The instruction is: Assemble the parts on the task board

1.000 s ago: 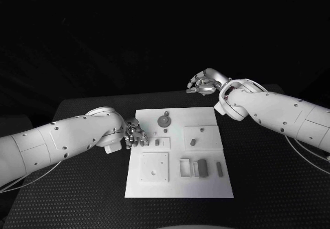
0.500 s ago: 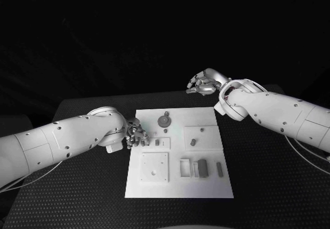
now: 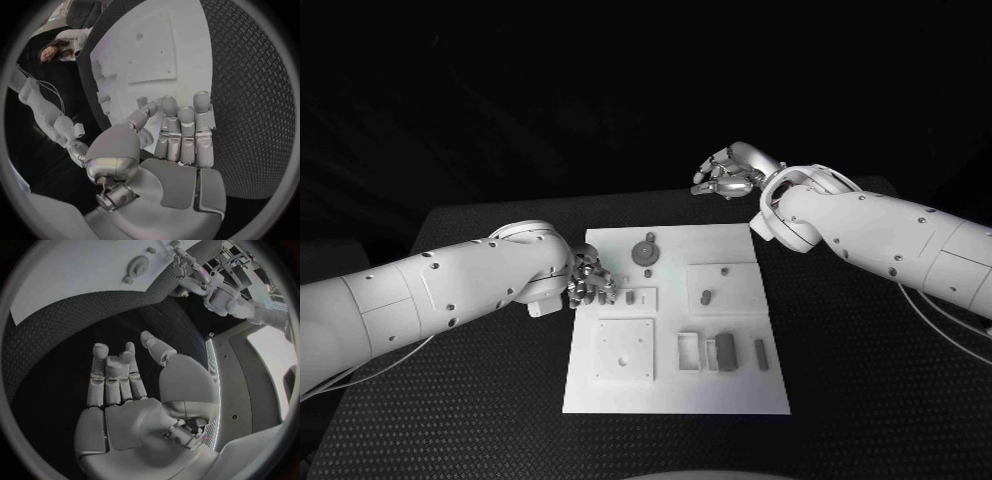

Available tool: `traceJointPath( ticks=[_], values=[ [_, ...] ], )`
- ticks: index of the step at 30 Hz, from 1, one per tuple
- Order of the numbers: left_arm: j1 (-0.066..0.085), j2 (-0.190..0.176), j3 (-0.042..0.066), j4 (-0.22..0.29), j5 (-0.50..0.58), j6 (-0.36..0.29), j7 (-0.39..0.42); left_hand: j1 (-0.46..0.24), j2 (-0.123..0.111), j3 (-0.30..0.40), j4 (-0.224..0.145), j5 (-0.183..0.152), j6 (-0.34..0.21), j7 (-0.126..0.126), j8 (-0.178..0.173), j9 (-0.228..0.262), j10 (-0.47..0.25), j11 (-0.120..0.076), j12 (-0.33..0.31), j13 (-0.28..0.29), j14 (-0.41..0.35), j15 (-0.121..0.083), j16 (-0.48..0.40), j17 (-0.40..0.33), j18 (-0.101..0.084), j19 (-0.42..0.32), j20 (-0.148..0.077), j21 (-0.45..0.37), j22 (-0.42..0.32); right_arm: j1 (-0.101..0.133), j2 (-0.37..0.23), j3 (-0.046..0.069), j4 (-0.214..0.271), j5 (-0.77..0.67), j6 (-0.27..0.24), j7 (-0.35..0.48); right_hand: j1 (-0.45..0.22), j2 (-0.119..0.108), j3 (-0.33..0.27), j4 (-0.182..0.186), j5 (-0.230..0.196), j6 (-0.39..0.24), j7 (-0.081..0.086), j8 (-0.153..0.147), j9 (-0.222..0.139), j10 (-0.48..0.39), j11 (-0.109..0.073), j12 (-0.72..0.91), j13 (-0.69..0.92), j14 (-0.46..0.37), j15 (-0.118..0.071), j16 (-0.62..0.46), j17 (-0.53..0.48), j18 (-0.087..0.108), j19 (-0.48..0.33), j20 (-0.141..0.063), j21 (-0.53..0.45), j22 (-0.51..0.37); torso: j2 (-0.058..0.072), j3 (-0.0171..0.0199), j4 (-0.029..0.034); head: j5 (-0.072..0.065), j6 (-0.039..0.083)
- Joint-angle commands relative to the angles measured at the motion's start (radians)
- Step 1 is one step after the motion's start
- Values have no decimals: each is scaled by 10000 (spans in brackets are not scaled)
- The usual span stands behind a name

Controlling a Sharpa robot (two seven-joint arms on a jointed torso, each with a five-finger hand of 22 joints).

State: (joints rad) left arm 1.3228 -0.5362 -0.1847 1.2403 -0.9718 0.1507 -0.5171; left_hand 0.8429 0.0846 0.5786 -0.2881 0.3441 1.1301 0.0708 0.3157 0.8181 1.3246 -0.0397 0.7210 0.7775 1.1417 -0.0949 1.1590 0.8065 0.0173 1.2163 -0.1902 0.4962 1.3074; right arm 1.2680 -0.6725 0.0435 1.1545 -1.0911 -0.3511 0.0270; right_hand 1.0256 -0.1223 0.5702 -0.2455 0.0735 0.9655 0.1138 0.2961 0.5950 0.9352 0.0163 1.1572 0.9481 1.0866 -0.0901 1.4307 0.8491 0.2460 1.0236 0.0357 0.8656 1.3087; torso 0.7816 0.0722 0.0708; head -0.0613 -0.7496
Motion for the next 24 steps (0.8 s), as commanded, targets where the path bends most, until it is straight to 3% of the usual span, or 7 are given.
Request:
traceJointPath(
  ticks=[1, 15, 18, 21, 24],
  values=[
    [-18, 86, -18, 62, -224, 245, -92, -183, 12, 316, -54, 1668, 620, -534, 98, 37, 431, -485, 139, 57, 127, -168, 123, 23, 270, -69, -191, 115, 261, -6, 34, 4, -18, -25, 110, 100, 13, 58, -12, -60, 61, -12, 90, -59, 1, -64, -18, 64, -9, -41, 3, 9, -11, 158, -61, 16, -39, 157, 2, 2, -15, 3, 5],
    [-19, 158, -18, 142, -297, 253, -75, -416, 4, 348, -39, 1803, 735, -607, 299, 96, 489, -549, 404, 146, 186, -209, 345, 19, 306, -16, -228, 380, 256, -41, 75, 4, -46, -25, 115, 108, 20, 62, -9, -67, 61, -12, 91, -59, 2, -65, -18, 65, -12, -42, 3, 9, -13, 158, -61, 16, -40, 157, 4, 7, -3, 4, 4],
    [-19, 139, -18, 164, -298, 112, -115, -499, -27, 339, -15, 1507, 678, -590, 307, 81, 425, -533, 410, 124, 144, -217, 340, -36, 306, -57, -228, 419, 238, -42, 74, 4, -49, -25, 118, 110, 20, 62, -10, -68, 61, -12, 91, -59, 2, -66, -17, 66, -12, -42, 3, 9, -13, 158, -62, 16, -40, 157, 5, 1, -3, -7, 14],
    [-19, 98, -16, 155, -299, -43, -132, -745, -265, 170, 132, 532, 461, -510, 243, 13, 258, -457, 303, -1, 21, -225, 227, -206, 281, -177, -218, 358, 188, -44, 75, 4, -51, -25, 123, 113, 19, 61, -10, -68, 60, -12, 91, -59, 2, -66, -17, 66, -13, -42, 3, 9, -13, 158, -62, 16, -41, 157, 6, 0, -7, -4, 22],
    [-19, 67, -15, 146, -303, -185, -151, -974, -521, -30, 262, 376, 170, -398, 99, -79, 127, -357, 234, -95, -87, -236, 153, -329, 248, -253, -214, 285, 167, -46, 68, 4, -53, -25, 119, 116, 18, 61, -11, -68, 60, -13, 92, -60, 2, -66, -17, 66, -13, -43, 4, 8, -14, 158, -62, 17, -41, 157, 6, -4, -4, -21, 20]
  ],
)
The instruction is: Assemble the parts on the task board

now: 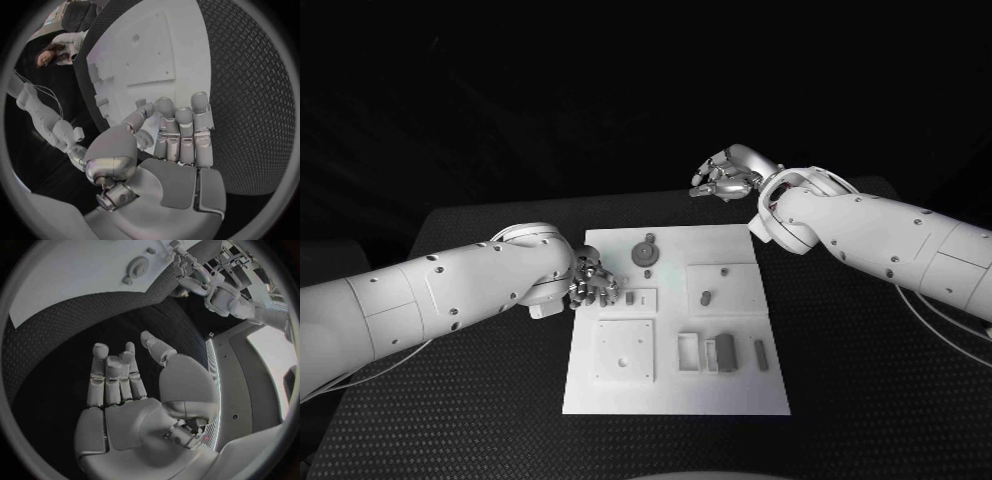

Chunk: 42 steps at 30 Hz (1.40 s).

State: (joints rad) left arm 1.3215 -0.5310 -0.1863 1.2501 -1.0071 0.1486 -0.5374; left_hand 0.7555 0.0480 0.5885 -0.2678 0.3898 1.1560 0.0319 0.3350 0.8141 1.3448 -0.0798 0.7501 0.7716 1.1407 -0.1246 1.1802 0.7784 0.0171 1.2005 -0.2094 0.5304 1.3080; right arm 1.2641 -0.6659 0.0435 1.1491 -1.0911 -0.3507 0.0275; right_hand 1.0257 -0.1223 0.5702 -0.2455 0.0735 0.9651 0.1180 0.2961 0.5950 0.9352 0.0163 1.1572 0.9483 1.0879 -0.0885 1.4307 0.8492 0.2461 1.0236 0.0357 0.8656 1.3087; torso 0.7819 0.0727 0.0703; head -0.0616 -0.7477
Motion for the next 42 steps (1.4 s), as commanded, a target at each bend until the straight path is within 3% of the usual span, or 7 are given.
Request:
traceJointPath(
  ticks=[1, 5, 10, 28, 31, 36, 42],
  values=[
    [-5, 10, 0, 50, 50, -261, 35, -204, -274, -267, 98, -270, -126, 5, -111, -55, -117, 56, -69, -60, -106, 59, -70, -85, 241, -119, -25, -86, 153, -7, 2, 4, 0, -25, 113, 111, 17, 60, -11, -69, 59, -9, 50, -60, 2, -67, -17, 66, -15, -56, -12, 8, -15, 157, -62, 17, -41, 156, 3, -9, 4, -23, -1],
    [-5, 10, -1, 55, 50, -372, 31, -530, -813, -513, 518, -1821, -346, 32, -191, -117, -297, 91, -80, -128, -210, 5, -75, -219, 231, -157, -70, -214, 113, -10, 8, 4, 2, -25, 116, 117, 14, 56, -14, -69, 59, -11, 51, -61, 2, -68, -16, 66, -16, -57, -12, 8, -16, 157, -63, 18, -42, 156, 5, -18, 10, -24, -1],
    [-5, -13, 0, 53, 94, -490, 67, -693, -1242, -552, 910, -2761, -574, 113, -254, -168, -428, 137, -23, -160, -308, -37, -32, -332, 197, -182, -100, -324, 106, -15, 9, 4, -2, -25, 116, 118, 10, 52, -16, -70, 58, -15, 53, -64, 1, -69, -15, 66, -17, -59, -11, 7, -17, 157, -64, 19, -43, 156, 9, -21, 6, -30, -1],
    [-6, -403, 15, 201, 77, -918, 207, -816, -1240, -1022, 705, -2706, -622, 120, -203, -150, -508, 143, 53, -166, -383, -56, 47, -399, 174, -213, -132, -384, 140, -51, -34, 4, 6, -17, 141, 136, 2, 53, -19, -70, 58, -26, 57, -71, -1, -74, -11, 66, -23, -63, -8, 4, -21, 157, -67, 22, -46, 155, 2, -16, -2, -45, 32],
    [5, -558, 195, 343, 76, -1476, 533, -671, -1210, -1063, 521, -2681, -823, 199, -265, -174, -715, 223, -26, -222, -559, -38, -30, -481, 130, -351, -103, -495, 118, -56, -45, 4, 5, 17, 122, 147, 0, 54, -20, -69, 58, -27, 58, -72, -2, -74, -11, 66, -23, -63, -7, 4, -21, 157, -67, 22, -46, 155, 2, -18, -4, -58, 51],
    [68, -840, 455, 694, 277, -2704, 1901, 286, -1117, -723, -137, -2460, -1794, 767, -564, -253, -2093, 837, -1135, -905, -1865, 660, -1094, -1133, -143, -1669, 442, -1527, -325, -61, -71, 4, -21, 60, 87, 171, 1, 49, -20, -77, 59, -79, 70, -102, -13, -77, -2, 67, -29, -65, -2, 4, -25, 157, -67, 23, -49, 154, -5, -16, 3, -99, 180],
    [92, -761, 446, 816, -535, -3988, 4038, 2643, -1414, 52, -147, -2753, -2521, 1124, -891, -774, -3155, 1667, -3322, -2541, -2418, 1491, -2383, -2041, 135, -2225, 1334, -2673, -1157, -61, -90, 4, -55, 83, 43, 204, 5, 50, -19, -83, 60, -126, 85, -129, -24, -78, 10, 70, -33, -65, 7, 5, -28, 157, -65, 22, -49, 154, -8, -20, 25, -133, 262]
  ],
)
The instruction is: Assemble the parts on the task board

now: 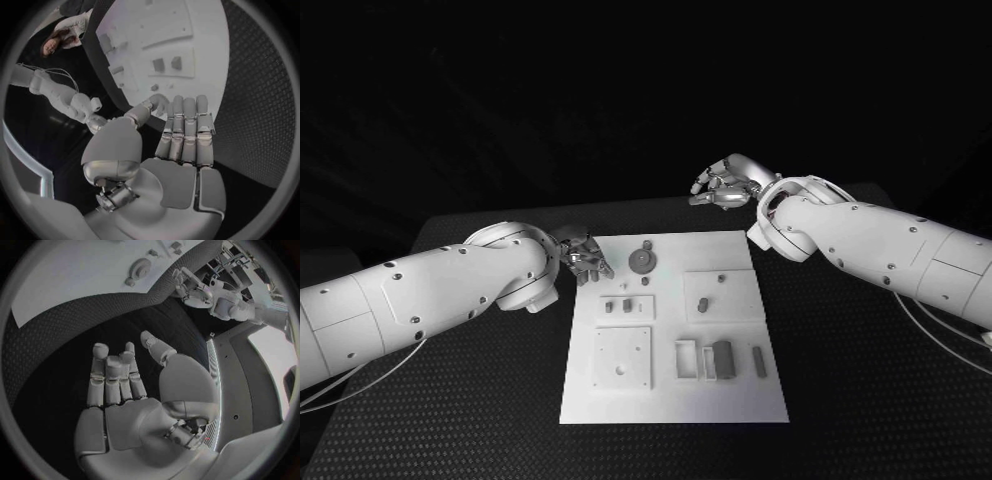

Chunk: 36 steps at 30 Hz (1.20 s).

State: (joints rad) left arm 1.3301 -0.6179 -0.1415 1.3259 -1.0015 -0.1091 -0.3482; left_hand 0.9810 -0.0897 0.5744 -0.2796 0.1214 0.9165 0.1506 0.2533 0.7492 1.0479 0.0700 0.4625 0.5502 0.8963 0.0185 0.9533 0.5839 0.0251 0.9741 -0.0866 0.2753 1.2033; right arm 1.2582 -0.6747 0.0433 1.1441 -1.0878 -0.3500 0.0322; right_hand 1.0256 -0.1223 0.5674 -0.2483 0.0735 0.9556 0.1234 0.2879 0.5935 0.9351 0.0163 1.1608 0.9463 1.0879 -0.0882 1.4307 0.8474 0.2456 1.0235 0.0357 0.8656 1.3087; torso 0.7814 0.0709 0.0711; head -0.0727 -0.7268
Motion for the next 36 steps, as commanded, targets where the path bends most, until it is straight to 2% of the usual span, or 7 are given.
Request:
traceJointPath(
  ticks=[1, 2, 4, 6, 15, 24, 36],
  values=[
    [1, 166, -7, 55, -983, -1417, 2304, 592, -71, 236, -38, -73, -161, -59, -123, -228, -228, 284, -781, -580, 15, 100, -178, -143, 60, 60, 148, -187, -156, -2, 8, 6, -16, 67, 31, 166, 6, 51, 10, -56, 60, -34, 31, -49, -9, -77, 11, 35, -14, -65, 4, 5, -9, 162, -64, 22, -49, 154, 6, 2, 11, -24, 79],
    [-10, 207, -9, 77, -1364, -1441, 2276, 837, -75, 269, -70, -126, -61, 35, -129, -320, -156, 315, -1038, -791, -22, 140, -240, -184, 68, 30, 190, -269, -195, -2, 13, 6, -24, 72, 30, 175, 6, 51, 10, -56, 60, -36, 32, -51, -10, -77, 12, 35, -14, -65, 5, 5, -9, 162, -64, 22, -50, 154, 12, -4, 7, -15, 94],
    [-80, 282, -26, 128, -2183, -1491, 2397, 1138, -27, 231, -84, -157, 3, -277, -171, -453, 263, 210, -1220, -995, 110, 106, -204, -189, 113, 166, 169, -275, -193, -2, 20, 6, -46, 96, 6, 200, 6, 51, 10, -56, 60, -40, 34, -53, -11, -78, 13, 35, -15, -65, 6, 5, -10, 162, -64, 22, -50, 154, 21, -6, -4, -17, 140],
    [-140, 373, -46, 150, -2834, -1649, 2611, 1266, -115, 127, -78, -600, 70, -184, -243, -598, 516, 203, -1578, -1234, 143, 98, -231, -220, 112, 204, 163, -330, -201, -2, 29, 6, -62, 114, -10, 217, 4, 51, 9, -55, 60, -44, 36, -55, -12, -79, 15, 34, -16, -66, 8, 4, -11, 162, -66, 23, -51, 153, 23, -9, -11, -5, 137],
    [-439, 914, -283, -388, -4825, -2447, 3084, 1500, -384, -87, -50, -635, 91, -90, -447, -1003, 744, 371, -2713, -1828, 591, -76, -139, -226, 133, 667, 10, -349, -185, -2, 85, 6, -92, 114, -49, 228, 18, 52, 19, -73, 62, -67, 48, -68, -15, -100, 29, 22, -29, -87, 23, -14, -22, 162, -91, 28, -70, 149, 15, 9, -22, -5, 195],
    [-685, 1226, -320, -778, -5243, -2609, 3126, 1503, -457, -115, -23, -633, 151, -51, -460, -1116, 881, 373, -3013, -1952, 744, -125, -51, -181, 146, 857, -50, -334, -139, -2, 123, 6, -105, 114, -31, 232, 19, 60, 21, -74, 62, -70, 52, -70, -15, -104, 32, 20, -32, -91, 27, -18, -25, 162, -94, 30, -73, 148, 16, 18, -22, -38, 208],
    [-896, 1545, -320, -1281, -5272, -2091, 3071, 1426, -480, -159, 18, -634, -8, -162, -569, -1257, 810, 437, -3365, -2085, 832, -104, 3, -150, 175, 976, -56, -337, -74, -3, 177, 6, -109, 115, -17, 231, 18, 68, 21, -75, 61, -70, 54, -69, -14, -105, 35, 20, -35, -93, 29, -19, -28, 162, -94, 32, -74, 148, 17, 22, -20, -84, 224]
  ],
)
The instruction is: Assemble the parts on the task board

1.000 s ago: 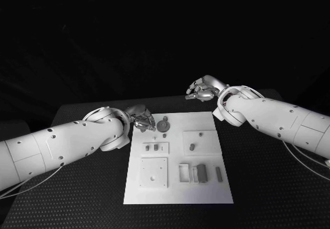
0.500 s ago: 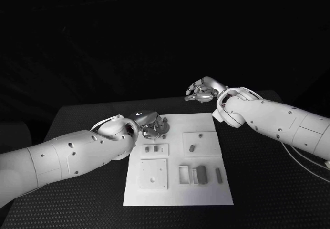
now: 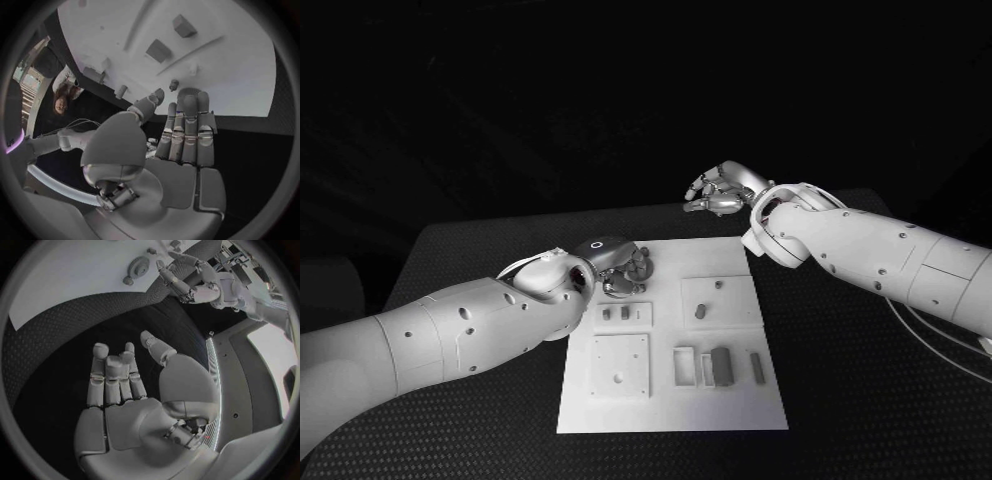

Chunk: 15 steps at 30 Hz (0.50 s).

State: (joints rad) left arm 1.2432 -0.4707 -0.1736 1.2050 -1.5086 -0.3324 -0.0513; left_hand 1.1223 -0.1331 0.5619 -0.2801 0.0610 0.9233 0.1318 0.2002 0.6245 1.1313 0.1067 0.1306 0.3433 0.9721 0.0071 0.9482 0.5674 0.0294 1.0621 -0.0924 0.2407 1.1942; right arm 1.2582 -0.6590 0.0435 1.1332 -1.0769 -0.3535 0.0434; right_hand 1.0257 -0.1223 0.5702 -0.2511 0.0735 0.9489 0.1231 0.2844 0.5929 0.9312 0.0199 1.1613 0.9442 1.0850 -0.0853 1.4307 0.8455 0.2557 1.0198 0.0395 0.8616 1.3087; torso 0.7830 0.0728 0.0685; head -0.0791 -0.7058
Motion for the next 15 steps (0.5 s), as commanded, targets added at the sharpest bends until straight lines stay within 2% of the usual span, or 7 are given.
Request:
traceJointPath(
  ticks=[1, 15],
  values=[
    [-48, 112, 2, -129, -200, 154, 103, 22, -38, -29, 26, -29, -66, 34, -33, -21, -15, 70, -79, -28, 116, 3, 82, 27, 148, 140, -3, 27, 36, -3, 28, 4, 3, 6, 24, 120, 18, 69, -8, -46, 61, -2, 57, -34, -8, -66, -1, 15, -15, -64, 1, -20, -9, 61, -56, -5, -34, 148, 0, -4, 4, -29, 12],
    [-273, 398, 9, -591, -203, 152, 92, 194, 113, 76, -22, 42, 23, 56, 8, -80, 51, 63, -260, -86, 255, -13, 170, 70, 211, 296, -17, 88, 152, -6, 58, 4, 21, 6, 41, 120, 17, 79, -8, -48, 60, 0, 58, -32, -6, -66, 0, 17, -18, -63, 3, -19, -11, 61, -55, -3, -35, 149, -3, -2, 9, -52, 4]
  ],
)
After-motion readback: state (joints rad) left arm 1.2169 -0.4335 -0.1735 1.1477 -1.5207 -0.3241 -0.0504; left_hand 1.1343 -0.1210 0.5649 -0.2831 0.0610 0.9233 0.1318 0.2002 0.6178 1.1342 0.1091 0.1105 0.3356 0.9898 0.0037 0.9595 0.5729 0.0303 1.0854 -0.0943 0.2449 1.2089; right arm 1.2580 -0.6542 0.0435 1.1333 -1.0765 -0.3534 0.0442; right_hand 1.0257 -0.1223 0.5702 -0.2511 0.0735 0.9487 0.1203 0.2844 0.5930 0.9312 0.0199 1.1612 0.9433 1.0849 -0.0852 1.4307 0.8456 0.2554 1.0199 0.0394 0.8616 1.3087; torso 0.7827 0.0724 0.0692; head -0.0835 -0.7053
